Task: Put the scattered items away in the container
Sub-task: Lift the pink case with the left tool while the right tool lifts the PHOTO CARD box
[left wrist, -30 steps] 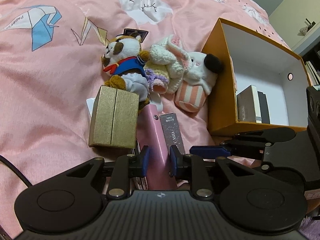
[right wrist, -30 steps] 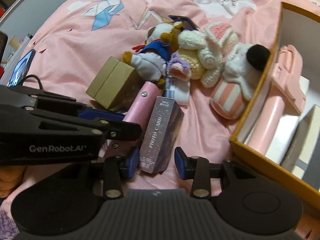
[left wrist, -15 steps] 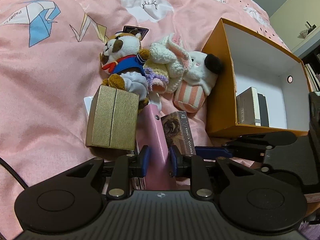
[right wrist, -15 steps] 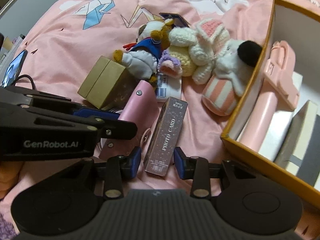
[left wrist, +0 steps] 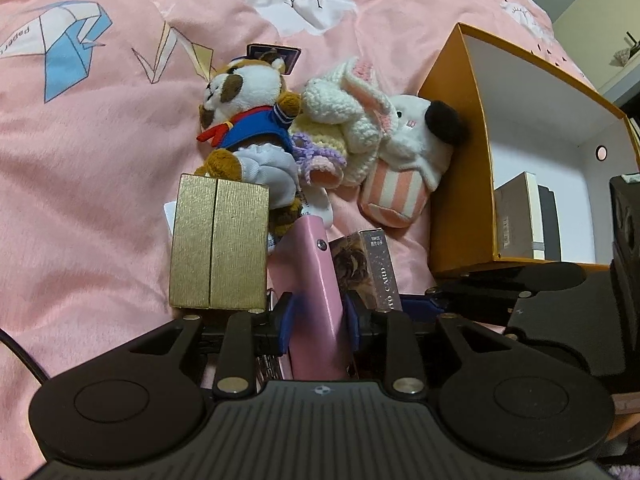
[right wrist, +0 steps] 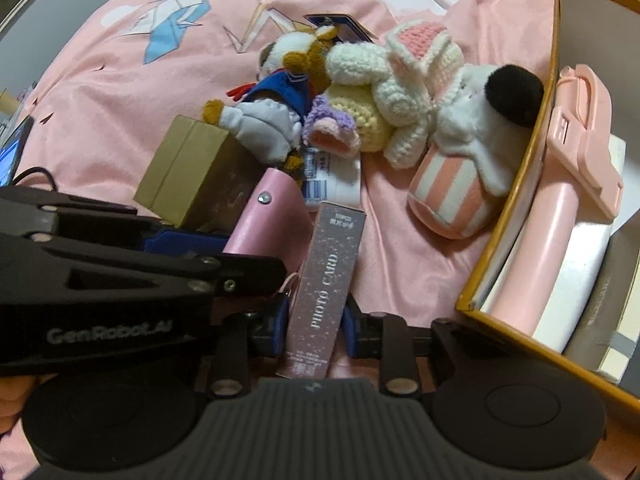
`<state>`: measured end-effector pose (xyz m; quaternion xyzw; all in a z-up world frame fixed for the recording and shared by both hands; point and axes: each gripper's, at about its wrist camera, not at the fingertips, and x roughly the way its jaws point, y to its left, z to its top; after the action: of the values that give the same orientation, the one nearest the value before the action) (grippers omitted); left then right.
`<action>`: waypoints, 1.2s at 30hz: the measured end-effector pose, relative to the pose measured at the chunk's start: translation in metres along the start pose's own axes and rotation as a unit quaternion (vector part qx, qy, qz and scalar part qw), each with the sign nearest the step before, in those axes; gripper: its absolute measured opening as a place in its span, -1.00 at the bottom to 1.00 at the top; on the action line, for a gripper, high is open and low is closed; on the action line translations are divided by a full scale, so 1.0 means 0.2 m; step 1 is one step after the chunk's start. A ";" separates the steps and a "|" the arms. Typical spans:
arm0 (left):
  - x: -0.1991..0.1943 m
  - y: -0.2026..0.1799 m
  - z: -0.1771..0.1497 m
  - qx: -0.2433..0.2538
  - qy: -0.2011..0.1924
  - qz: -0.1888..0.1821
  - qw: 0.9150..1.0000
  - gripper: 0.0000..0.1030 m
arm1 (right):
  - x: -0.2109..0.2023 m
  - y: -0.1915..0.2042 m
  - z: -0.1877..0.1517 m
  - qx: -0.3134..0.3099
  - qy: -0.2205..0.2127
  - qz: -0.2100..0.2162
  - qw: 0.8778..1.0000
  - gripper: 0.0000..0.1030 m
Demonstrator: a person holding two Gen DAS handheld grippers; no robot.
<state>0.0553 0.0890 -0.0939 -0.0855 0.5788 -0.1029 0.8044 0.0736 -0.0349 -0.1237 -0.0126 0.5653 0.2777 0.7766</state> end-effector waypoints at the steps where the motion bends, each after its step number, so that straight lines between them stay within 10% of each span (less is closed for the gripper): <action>1: -0.01 0.00 -0.01 -0.001 -0.001 0.001 1.000 -0.43 | -0.01 0.01 -0.01 -0.005 -0.003 0.000 1.000 -0.44; 16: -0.23 -0.05 -0.05 -0.008 -0.055 0.013 0.998 -0.61 | -0.32 -0.02 -0.07 -0.017 -0.088 0.001 0.996 -0.51; 27: -0.45 -0.19 0.08 0.012 -0.137 -0.034 0.990 -0.61 | -0.66 -0.13 -0.08 0.019 -0.177 0.046 0.983 -0.51; 36: -0.46 -0.40 0.24 0.046 -0.167 -0.099 0.980 -0.61 | -0.95 -0.36 -0.13 0.082 -0.253 -0.019 0.964 -0.51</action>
<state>0.0680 0.0362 0.0256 -0.1209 0.4201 -0.1925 0.8786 0.0447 -0.1843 0.0142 0.1109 0.3710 0.2101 0.8977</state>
